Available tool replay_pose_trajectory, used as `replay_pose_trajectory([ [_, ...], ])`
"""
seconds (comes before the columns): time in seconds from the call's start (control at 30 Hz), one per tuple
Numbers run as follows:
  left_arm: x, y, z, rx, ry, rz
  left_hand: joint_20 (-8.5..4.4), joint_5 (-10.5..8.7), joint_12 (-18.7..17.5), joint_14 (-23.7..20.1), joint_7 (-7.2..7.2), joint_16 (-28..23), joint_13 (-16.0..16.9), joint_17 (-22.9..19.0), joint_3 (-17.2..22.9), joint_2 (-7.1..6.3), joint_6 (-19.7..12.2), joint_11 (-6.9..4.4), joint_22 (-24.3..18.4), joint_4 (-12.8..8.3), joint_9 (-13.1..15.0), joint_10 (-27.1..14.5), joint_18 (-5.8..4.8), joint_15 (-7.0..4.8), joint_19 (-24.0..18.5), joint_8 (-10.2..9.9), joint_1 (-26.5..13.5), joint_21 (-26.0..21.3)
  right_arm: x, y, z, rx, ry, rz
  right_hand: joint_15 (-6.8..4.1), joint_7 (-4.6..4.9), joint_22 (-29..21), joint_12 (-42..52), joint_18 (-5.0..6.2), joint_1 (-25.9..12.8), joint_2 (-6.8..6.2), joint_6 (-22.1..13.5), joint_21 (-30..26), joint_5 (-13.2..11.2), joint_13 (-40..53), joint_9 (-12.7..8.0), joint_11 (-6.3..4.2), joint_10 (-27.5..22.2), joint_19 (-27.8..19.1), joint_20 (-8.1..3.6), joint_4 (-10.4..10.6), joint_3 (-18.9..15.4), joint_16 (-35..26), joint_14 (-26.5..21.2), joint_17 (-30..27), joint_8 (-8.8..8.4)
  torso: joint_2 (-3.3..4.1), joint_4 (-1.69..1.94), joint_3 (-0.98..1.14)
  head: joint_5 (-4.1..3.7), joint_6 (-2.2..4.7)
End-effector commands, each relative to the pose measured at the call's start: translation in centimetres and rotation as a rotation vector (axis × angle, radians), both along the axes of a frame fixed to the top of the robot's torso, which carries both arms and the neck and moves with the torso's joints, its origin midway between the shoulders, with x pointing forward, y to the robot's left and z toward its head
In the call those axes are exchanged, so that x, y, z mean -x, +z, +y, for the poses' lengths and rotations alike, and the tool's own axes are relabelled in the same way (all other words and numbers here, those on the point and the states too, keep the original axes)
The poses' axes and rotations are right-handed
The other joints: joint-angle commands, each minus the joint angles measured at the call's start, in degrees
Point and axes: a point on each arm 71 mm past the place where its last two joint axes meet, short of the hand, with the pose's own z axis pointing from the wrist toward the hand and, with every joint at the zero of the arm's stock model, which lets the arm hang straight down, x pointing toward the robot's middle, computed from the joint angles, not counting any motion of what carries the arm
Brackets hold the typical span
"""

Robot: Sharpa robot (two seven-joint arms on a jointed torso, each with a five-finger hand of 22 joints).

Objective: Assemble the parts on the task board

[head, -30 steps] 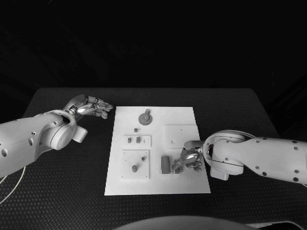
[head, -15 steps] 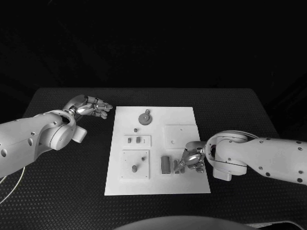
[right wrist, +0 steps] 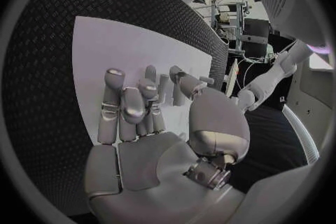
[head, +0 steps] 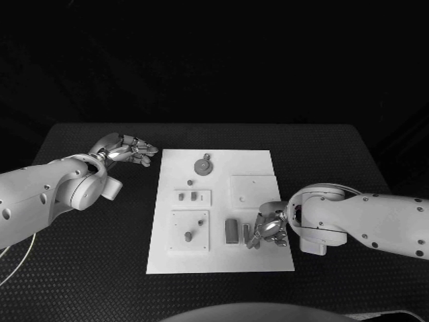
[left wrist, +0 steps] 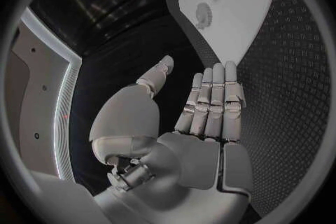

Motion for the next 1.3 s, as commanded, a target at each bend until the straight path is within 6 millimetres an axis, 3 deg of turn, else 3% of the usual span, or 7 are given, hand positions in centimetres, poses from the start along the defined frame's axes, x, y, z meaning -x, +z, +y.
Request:
replay_pose_trajectory([
  [0.03,0.0,0.1,-0.2,0.004,-0.01,-0.006,-0.04,-0.28,0.04,0.4,-0.06,-0.29,-0.05,0.1,-0.13,-0.33,-0.26,-0.05,-0.07,0.0,-0.09,-0.01,1.11,0.02,-0.29,0.3,-0.17,-0.16,0.1,-0.1,0.1,0.004,0.02,0.007,-0.19,1.07,1.08,-0.14,0.85,0.63,0.37,-1.56,-0.12,0.2,0.02,0.06,0.18,-0.14,0.13,0.0,-0.49,-0.06,-0.36,0.08,-0.03,0.05,-0.01,0.04,-0.01,-0.1,-0.04],
  [0.13,0.0,0.1,-0.2,0.004,-0.009,-0.005,-0.04,-0.28,0.04,0.4,-0.06,-0.29,-0.05,0.1,-0.13,-0.32,-0.26,-0.05,-0.07,0.0,-0.09,-0.01,1.11,0.02,-0.29,0.3,-0.17,-0.16,-0.1,-0.1,0.1,0.005,0.014,-0.002,-0.18,1.08,1.1,-0.11,0.85,0.88,1.73,-1.56,-0.09,0.21,0.02,0.09,0.18,-0.13,0.12,0.05,-0.95,-0.44,-0.33,0.09,0.0,0.09,0.0,0.04,0.0,-0.11,-0.11],
  [0.37,0.0,0.1,-0.2,0.004,-0.01,-0.005,-0.04,-0.28,0.04,0.4,-0.06,-0.31,-0.05,0.13,-0.13,-0.34,-0.26,-0.04,-0.07,0.01,-0.1,-0.01,1.11,0.02,-0.29,0.3,-0.18,-0.16,-0.2,-0.2,0.4,0.002,0.012,-0.009,-0.17,1.07,1.1,-0.07,0.85,-0.2,6.88,-1.49,-0.1,0.2,0.01,0.05,0.18,-0.15,-0.1,0.25,-1.71,-1.71,-0.26,0.01,0.08,0.16,0.0,0.02,-0.02,-0.1,-0.12],
  [0.73,0.0,0.1,-0.1,0.002,-0.008,-0.007,-0.03,-0.28,0.05,0.41,-0.06,-0.34,-0.05,0.17,-0.14,-0.36,-0.27,-0.05,-0.07,0.03,-0.1,0.0,1.11,0.02,-0.29,0.31,-0.22,-0.16,0.0,-1.1,0.9,0.029,0.044,-0.003,-0.18,1.06,1.18,0.03,0.85,-0.47,11.75,-1.51,0.08,0.21,0.05,-0.06,0.17,-0.19,-0.35,0.23,-4.56,-1.79,-0.14,-0.1,0.21,0.17,0.01,0.03,-0.01,-0.17,-0.29],
  [1.1,0.0,0.1,-0.1,0.002,-0.009,-0.007,-0.04,-0.28,0.05,0.42,-0.06,-0.37,-0.06,0.21,-0.13,-0.36,-0.28,-0.05,-0.07,0.03,-0.11,0.0,1.11,0.02,-0.29,0.32,-0.2,-0.16,-0.2,-1.2,0.4,0.044,0.04,-0.009,-0.17,1.07,1.15,0.07,0.85,-0.29,13.45,-1.45,0.24,0.2,0.02,-0.12,0.18,-0.18,-0.36,0.28,-7.58,-1.45,-0.12,-0.1,0.23,0.21,-0.01,0.0,0.02,-0.05,-0.24],
  [1.23,0.0,0.1,-0.1,0.001,-0.008,-0.007,-0.04,-0.28,0.05,0.42,-0.06,-0.39,-0.06,0.22,-0.13,-0.37,-0.28,-0.05,-0.07,0.03,-0.11,0.0,1.11,0.02,-0.29,0.32,-0.19,-0.16,-0.2,-1.2,0.3,0.042,0.036,-0.011,-0.14,1.08,1.12,0.08,0.85,-0.78,11.74,-1.42,0.28,0.2,0.0,-0.15,0.2,-0.15,-0.33,0.37,-7.9,-1.86,-0.14,-0.09,0.22,0.23,-0.01,-0.01,0.03,-0.02,-0.17],
  [1.3,0.0,0.1,-0.1,0.001,-0.008,-0.007,-0.04,-0.28,0.05,0.42,-0.06,-0.39,-0.06,0.23,-0.13,-0.37,-0.28,-0.05,-0.07,0.03,-0.11,0.0,1.11,0.02,-0.29,0.32,-0.19,-0.16,-0.3,-1.1,0.2,0.036,0.023,-0.023,-0.14,1.08,1.08,0.06,0.85,-1.11,10.16,-1.4,0.25,0.21,-0.02,-0.18,0.2,-0.14,-0.29,0.39,-7.72,-2.06,-0.17,-0.08,0.2,0.24,-0.01,0.0,0.03,-0.01,-0.17],
])
